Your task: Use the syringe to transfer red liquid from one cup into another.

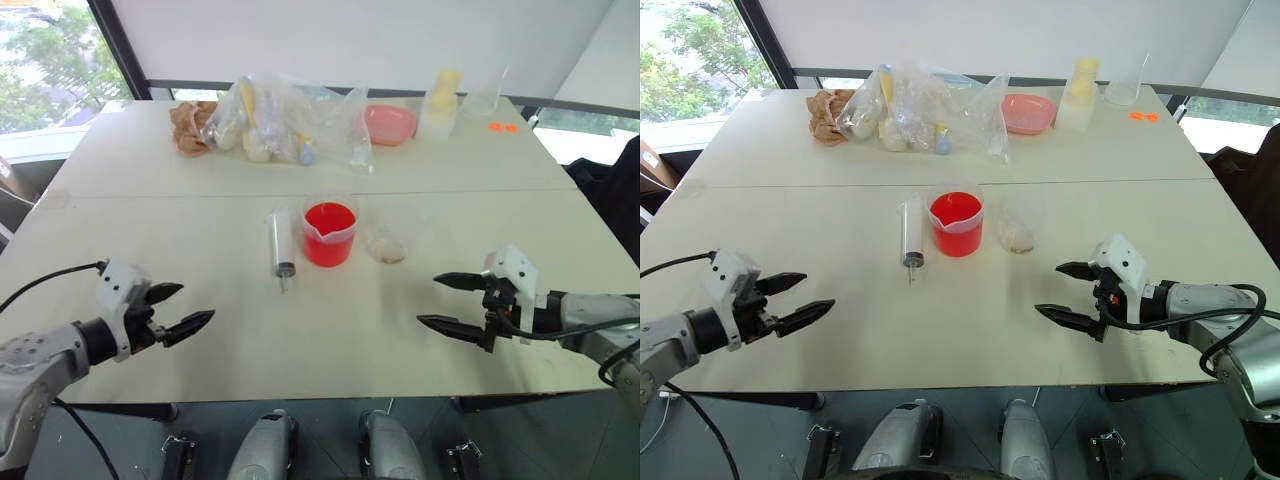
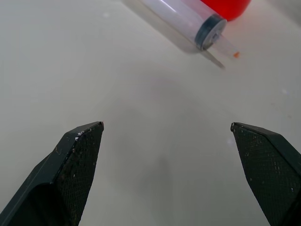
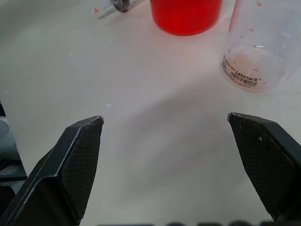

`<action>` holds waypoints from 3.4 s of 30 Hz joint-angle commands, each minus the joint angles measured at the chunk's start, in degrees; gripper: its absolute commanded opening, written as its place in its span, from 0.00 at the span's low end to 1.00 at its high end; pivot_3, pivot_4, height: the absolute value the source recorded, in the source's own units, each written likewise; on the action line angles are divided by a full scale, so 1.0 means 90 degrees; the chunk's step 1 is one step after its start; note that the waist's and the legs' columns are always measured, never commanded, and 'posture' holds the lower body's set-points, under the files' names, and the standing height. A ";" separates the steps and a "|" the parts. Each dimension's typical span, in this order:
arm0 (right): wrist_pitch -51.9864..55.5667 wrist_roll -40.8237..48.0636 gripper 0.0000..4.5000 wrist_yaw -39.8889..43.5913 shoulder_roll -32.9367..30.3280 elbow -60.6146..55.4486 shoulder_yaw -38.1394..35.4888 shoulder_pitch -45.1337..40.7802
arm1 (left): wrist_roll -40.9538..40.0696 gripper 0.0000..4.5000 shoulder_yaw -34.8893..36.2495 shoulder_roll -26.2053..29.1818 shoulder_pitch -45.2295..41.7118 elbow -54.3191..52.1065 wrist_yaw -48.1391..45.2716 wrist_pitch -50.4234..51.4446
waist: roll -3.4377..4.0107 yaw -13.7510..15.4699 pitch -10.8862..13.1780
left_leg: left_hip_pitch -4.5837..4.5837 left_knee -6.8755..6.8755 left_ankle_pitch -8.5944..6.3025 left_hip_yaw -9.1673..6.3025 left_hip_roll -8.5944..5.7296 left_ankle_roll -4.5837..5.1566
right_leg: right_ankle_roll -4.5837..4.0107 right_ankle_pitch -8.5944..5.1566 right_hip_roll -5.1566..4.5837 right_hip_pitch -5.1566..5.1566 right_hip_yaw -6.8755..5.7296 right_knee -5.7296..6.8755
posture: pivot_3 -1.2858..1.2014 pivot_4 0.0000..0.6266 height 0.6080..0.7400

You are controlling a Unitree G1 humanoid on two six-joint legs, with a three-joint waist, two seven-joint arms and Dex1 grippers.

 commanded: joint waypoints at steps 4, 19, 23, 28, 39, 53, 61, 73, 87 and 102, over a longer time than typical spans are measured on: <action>-0.0268 -0.0123 0.98 0.0023 0.0045 0.0029 -0.0012 -0.0065 | 0.0064 1.00 0.0051 0.0113 -0.0201 0.0011 -0.0093 -0.0118 | 0.0000 0.0003 0.0000 | 0.0000 0.0000 0.0000 0.0000 0.0000 0.0000 | 0.0000 0.0000 0.0000 0.0000 0.0000 0.0001 | 0.52 0.24 1.00; -0.0374 -0.0177 0.98 -0.0095 0.0085 -0.0037 -0.0058 0.0070 | 0.0207 1.00 -0.0169 0.0238 -0.0558 0.0214 -0.0313 -0.0105 | 0.0000 -0.0002 0.0000 | 0.0002 0.0002 0.0000 0.0000 0.0000 0.0000 | 0.0001 0.0001 0.0001 0.0000 0.0000 0.0005 | 0.52 0.24 1.00; -0.0422 -0.0236 0.98 -0.0086 0.0035 -0.0052 -0.0051 0.0107 | -0.0080 1.00 -0.0109 0.0218 -0.0885 0.0095 -0.0049 0.0412 | 0.0000 0.0000 0.0000 | 0.0002 0.0003 0.0001 0.0000 0.0000 -0.0001 | 0.0001 0.0001 0.0001 0.0000 0.0000 0.0007 | 0.52 0.24 1.00; -0.0330 0.0069 0.98 0.0572 -0.0676 -0.0056 -0.0513 -0.0415 | -0.1456 1.00 -0.0263 0.0963 -0.3000 0.0166 0.0617 0.3383 | -0.0014 -0.0001 0.0021 | 0.0000 0.0031 0.0001 -0.0011 -0.0005 0.0001 | 0.0012 0.0007 0.0008 0.0007 -0.0006 0.0026 | 0.52 0.24 1.00; -0.0039 0.0551 0.98 0.0940 -0.1315 -0.0560 -0.0259 -0.2058 | -0.1013 1.00 -0.2654 0.0050 -0.7652 0.4196 0.2804 0.5955 | -0.0016 -0.0037 0.0037 | 0.0013 0.0076 0.0002 -0.0017 -0.0017 0.0001 | 0.0059 -0.0002 0.0015 0.0003 -0.0002 0.0125 | 0.52 0.24 1.00; 0.0199 0.0736 0.98 0.0376 -0.0966 -0.1134 -0.0120 -0.2130 | 0.0507 1.00 -0.2099 -0.2150 -0.9449 0.7389 0.3638 0.5567 | -0.0068 0.0007 0.0067 | -0.0065 0.0101 0.0026 -0.0016 -0.0027 -0.0043 | 0.0074 0.0009 0.0002 -0.0061 0.0003 0.0125 | 0.52 0.24 1.00; 0.0272 0.0774 0.98 0.0008 -0.0857 -0.1440 -0.0248 -0.1732 | 0.1019 1.00 -0.1537 -0.2289 -1.0048 0.7550 0.3798 0.5866 | -0.0071 -0.0017 0.0069 | -0.0105 0.0103 0.0034 -0.0007 -0.0038 -0.0055 | 0.0079 0.0021 0.0002 -0.0117 0.0011 0.0133 | 0.52 0.24 1.00; 0.0203 0.0685 0.98 -0.0103 -0.0750 -0.1422 -0.0153 -0.1743 | 0.1568 1.00 -0.1290 -0.2996 -0.9841 0.7722 0.3850 0.5333 | -0.0073 -0.0028 0.0070 | -0.0099 0.0109 0.0035 -0.0008 -0.0043 -0.0055 | 0.0083 0.0027 0.0000 -0.0111 0.0011 0.0141 | 0.52 0.24 1.00; 0.0193 0.0715 0.98 -0.0280 -0.0651 -0.1483 -0.0210 -0.1623 | 0.2161 1.00 -0.1162 -0.3456 -0.9713 0.8937 0.3973 0.3796 | -0.0071 0.0009 0.0068 | -0.0100 0.0111 0.0035 -0.0008 -0.0045 -0.0055 | 0.0081 0.0030 -0.0002 -0.0108 0.0012 0.0142 | 0.52 0.24 1.00; 0.0110 0.0695 1.00 -0.0404 -0.0589 -0.1493 -0.0229 -0.1519 | 0.2648 0.57 -0.1311 -0.3748 -0.9600 0.9806 0.4045 0.3096 | -0.0067 0.0001 0.0064 | 0.0012 0.0109 0.0031 -0.0013 -0.0032 -0.0034 | 0.0077 0.0049 0.0001 0.0011 0.0007 0.0135 | 0.52 0.24 1.00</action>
